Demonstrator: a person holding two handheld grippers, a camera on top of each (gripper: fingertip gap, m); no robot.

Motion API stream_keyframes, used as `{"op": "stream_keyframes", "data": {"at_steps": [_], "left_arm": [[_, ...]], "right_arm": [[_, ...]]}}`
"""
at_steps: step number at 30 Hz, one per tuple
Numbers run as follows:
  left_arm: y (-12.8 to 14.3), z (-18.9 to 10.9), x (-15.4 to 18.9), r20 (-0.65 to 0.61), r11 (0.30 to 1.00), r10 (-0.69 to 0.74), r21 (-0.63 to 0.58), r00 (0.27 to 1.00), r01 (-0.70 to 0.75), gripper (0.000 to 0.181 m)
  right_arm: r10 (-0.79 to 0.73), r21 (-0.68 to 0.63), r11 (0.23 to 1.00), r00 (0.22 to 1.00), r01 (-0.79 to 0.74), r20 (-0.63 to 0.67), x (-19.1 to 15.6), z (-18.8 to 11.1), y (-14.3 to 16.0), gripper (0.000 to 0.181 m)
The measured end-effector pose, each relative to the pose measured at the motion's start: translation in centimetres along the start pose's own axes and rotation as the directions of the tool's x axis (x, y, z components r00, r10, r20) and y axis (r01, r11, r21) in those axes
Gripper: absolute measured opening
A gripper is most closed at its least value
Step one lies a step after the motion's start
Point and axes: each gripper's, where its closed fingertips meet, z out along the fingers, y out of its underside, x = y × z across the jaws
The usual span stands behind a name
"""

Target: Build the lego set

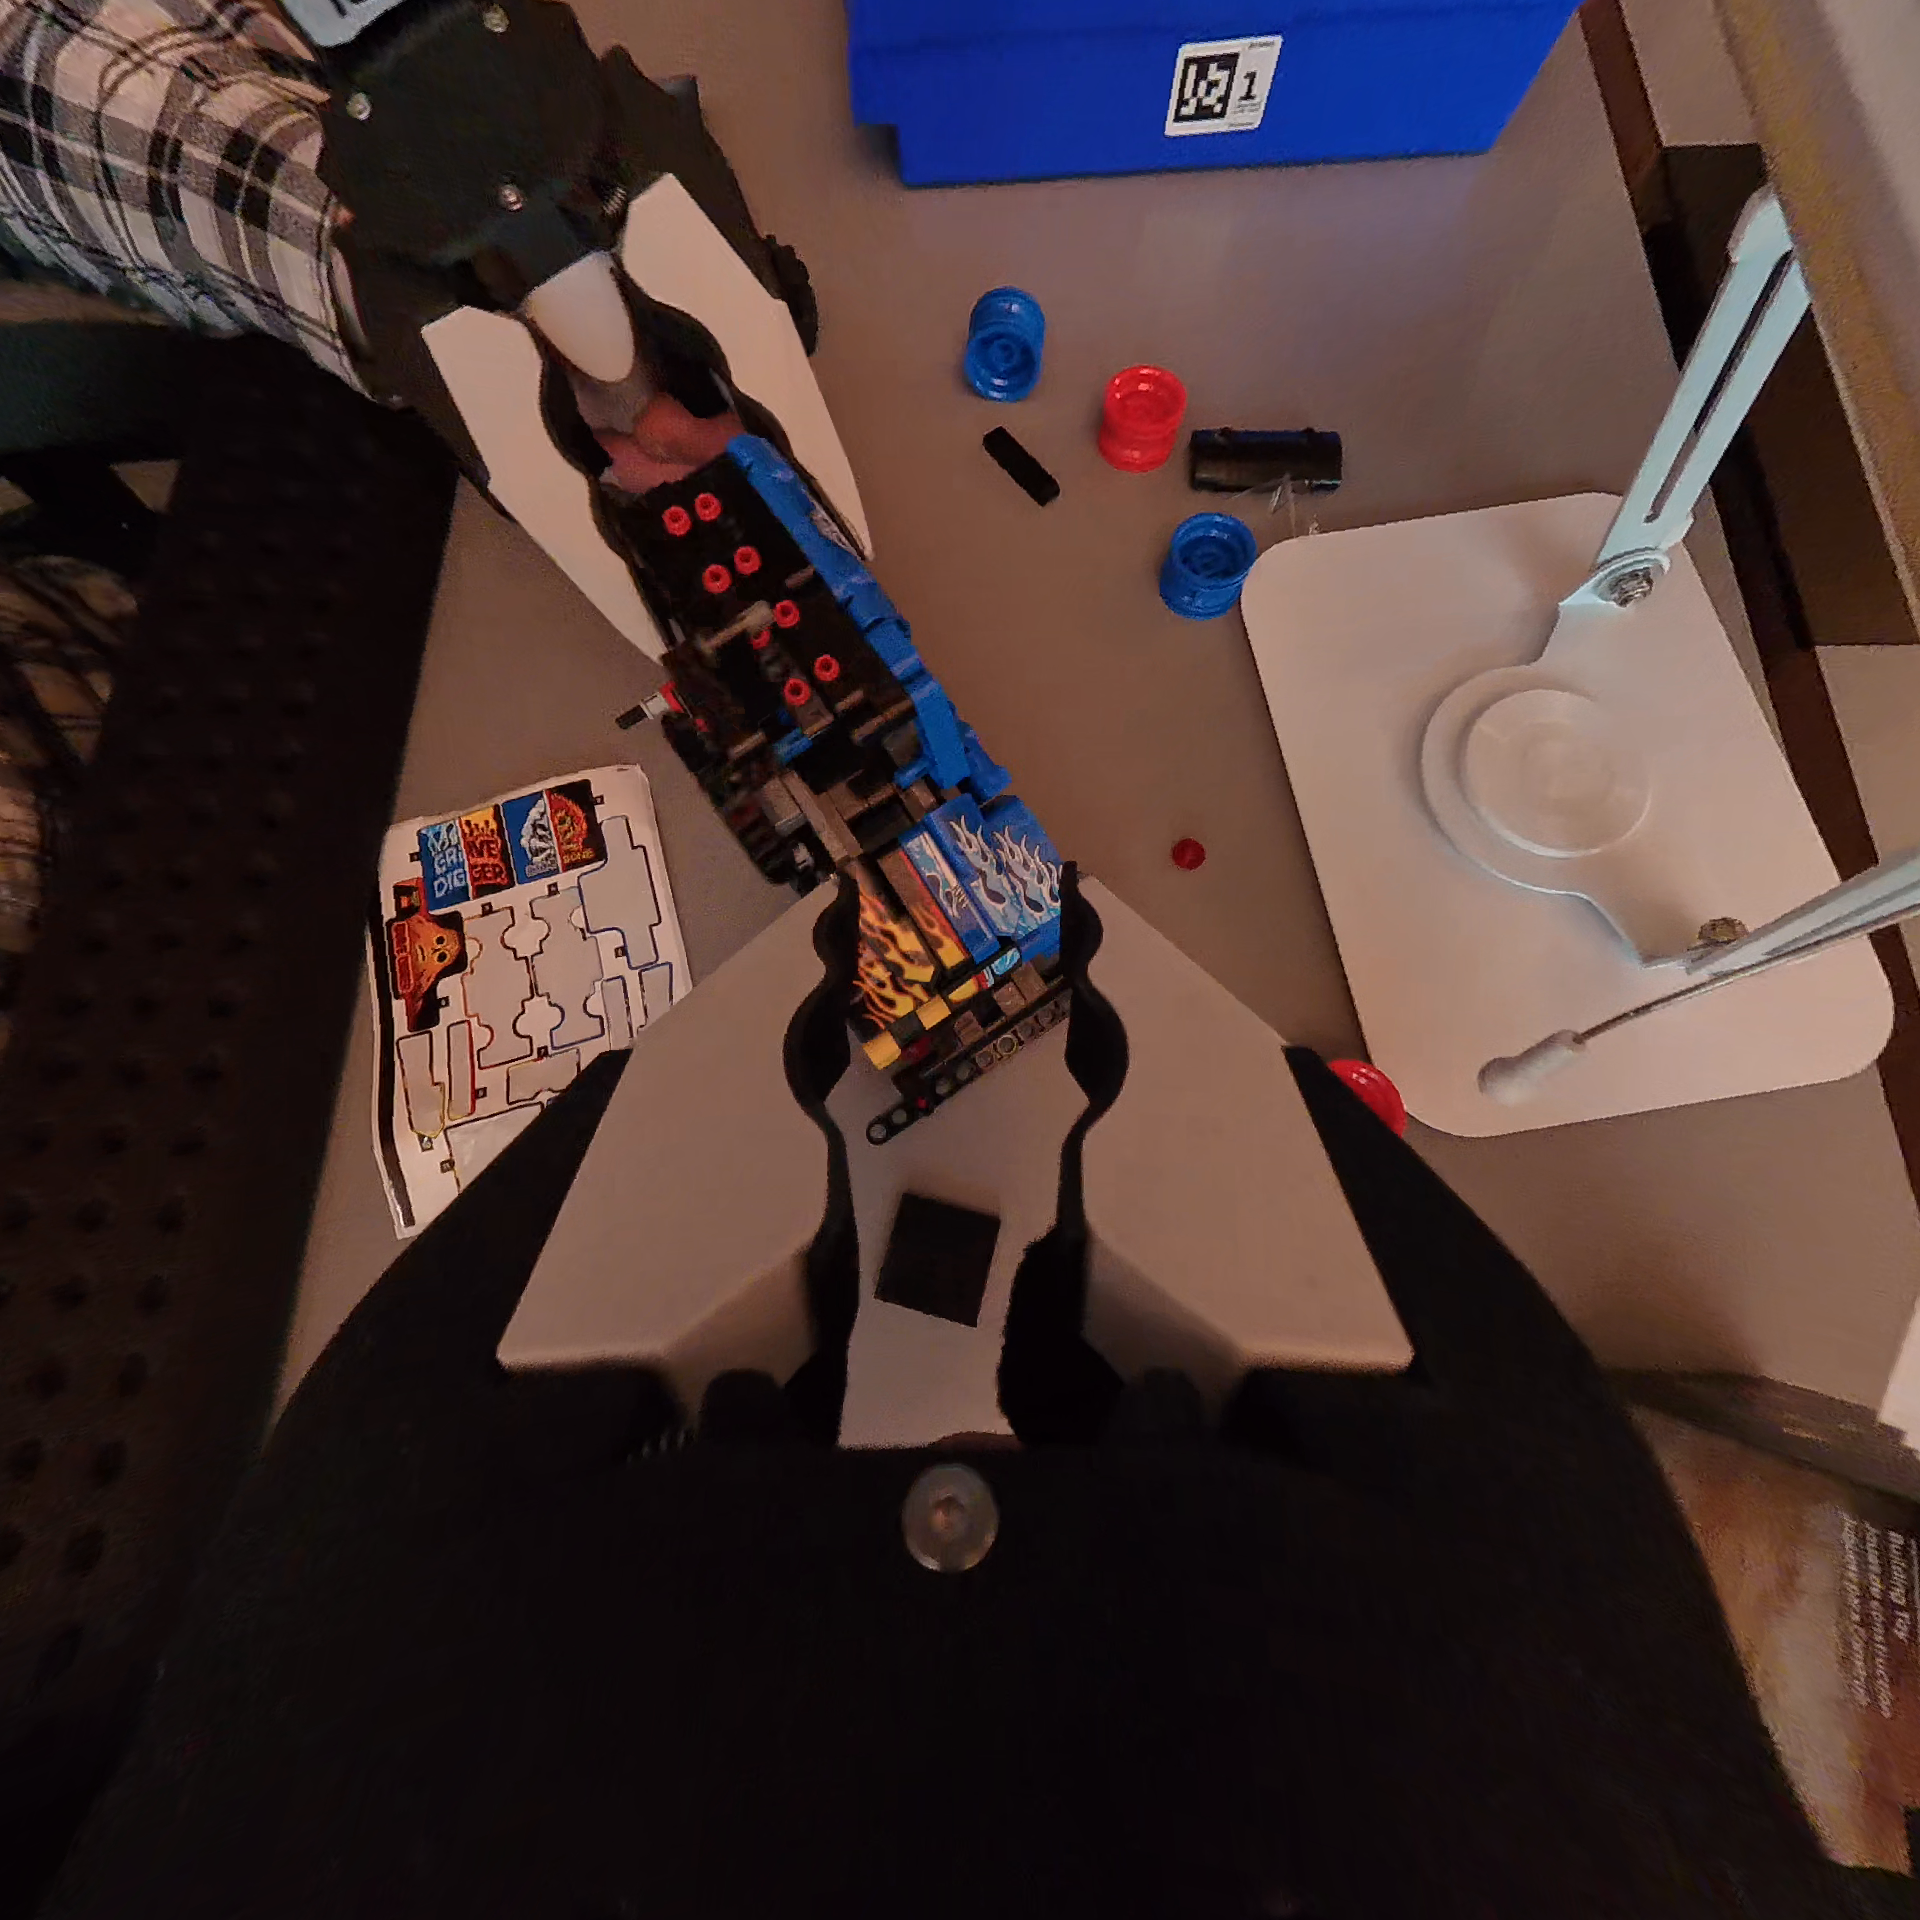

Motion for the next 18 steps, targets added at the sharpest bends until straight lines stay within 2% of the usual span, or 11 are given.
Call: {"op": "stream_keyframes", "data": {"at_steps": [4,10,18], "left_arm": [[0.5,-0.1,-1.2,-0.033,0.982,-0.187,-0.001,0.982,0.187,0.054],[0.8,-0.1,-2.5,-0.076,0.927,-0.376,-0.014,0.924,0.376,0.054],[1.3,0.1,-3.0,-0.102,0.888,-0.459,-0.045,0.882,0.457,0.055]], "right_arm": [[-0.008,0.011,1.000,1.000,0.008,0.005,0.1,0.5,0.0,0.037],[-0.074,-0.004,0.997,0.997,0.074,-0.027,0.0,1.9,-0.2,0.039],[-0.129,0.015,0.991,0.991,0.130,-0.044,-0.7,4.3,-0.9,0.044]]}}
